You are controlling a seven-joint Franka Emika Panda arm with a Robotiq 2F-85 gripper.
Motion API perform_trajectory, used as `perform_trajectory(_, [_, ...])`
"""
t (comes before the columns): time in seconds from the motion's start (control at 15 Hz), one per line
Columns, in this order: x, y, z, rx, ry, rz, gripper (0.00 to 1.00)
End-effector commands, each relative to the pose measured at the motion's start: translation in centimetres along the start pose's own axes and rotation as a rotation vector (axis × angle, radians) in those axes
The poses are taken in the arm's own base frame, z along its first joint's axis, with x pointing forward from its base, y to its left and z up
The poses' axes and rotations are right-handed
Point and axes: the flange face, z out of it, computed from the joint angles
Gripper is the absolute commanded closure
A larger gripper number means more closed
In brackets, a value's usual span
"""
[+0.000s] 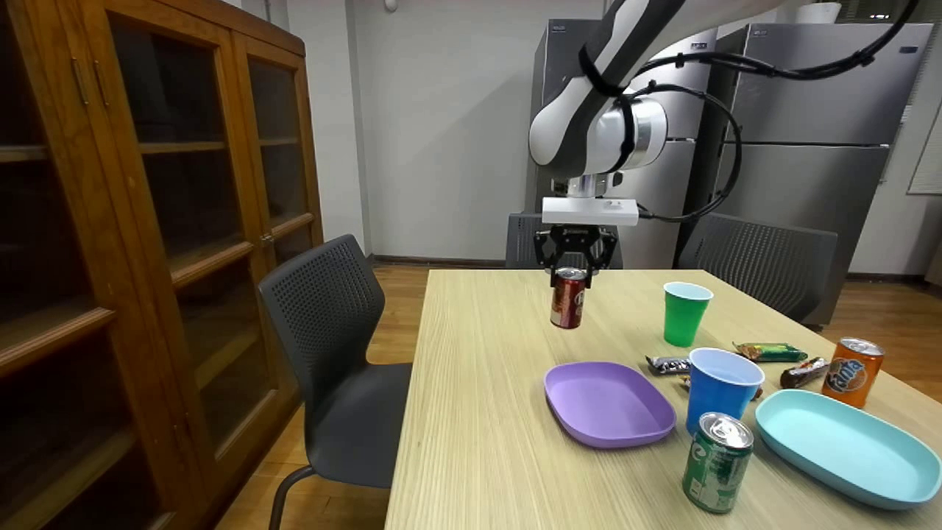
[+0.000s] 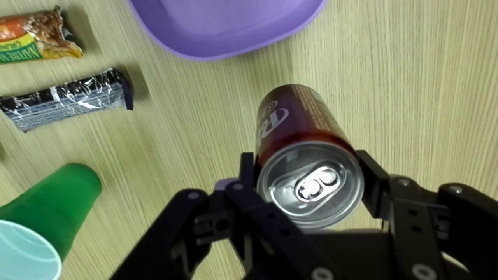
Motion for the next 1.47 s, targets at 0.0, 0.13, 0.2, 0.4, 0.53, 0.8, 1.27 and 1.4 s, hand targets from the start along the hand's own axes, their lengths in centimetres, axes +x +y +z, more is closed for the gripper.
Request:
perform_trajectory(0.0, [-3.3, 0.3, -2.7, -0.003, -0.019, 0.004, 0.62])
perform_trajectory(0.13, [-4.7, 0.5, -2.8, -0.008, -0.033, -0.012, 0.62])
perform_trajectory(0.2, [-5.3, 0.6, -2.8, -0.013, -0.039, -0.016, 0.62])
perform_trajectory(0.4, [-7.3, 0.8, -2.4, -0.022, -0.057, -0.034, 0.62])
perform_trajectory(0.53, [-8.5, 0.8, -1.7, -0.031, -0.066, -0.047, 0.62])
perform_trajectory(0.8, [-10.4, 0.4, 0.0, -0.034, -0.048, -0.067, 0.62])
perform_trajectory(1.27, [-11.5, -0.6, 2.1, -0.022, -0.034, -0.057, 0.62])
perform_trajectory(1.4, [-11.5, -0.7, 2.7, -0.027, -0.043, -0.051, 0.62])
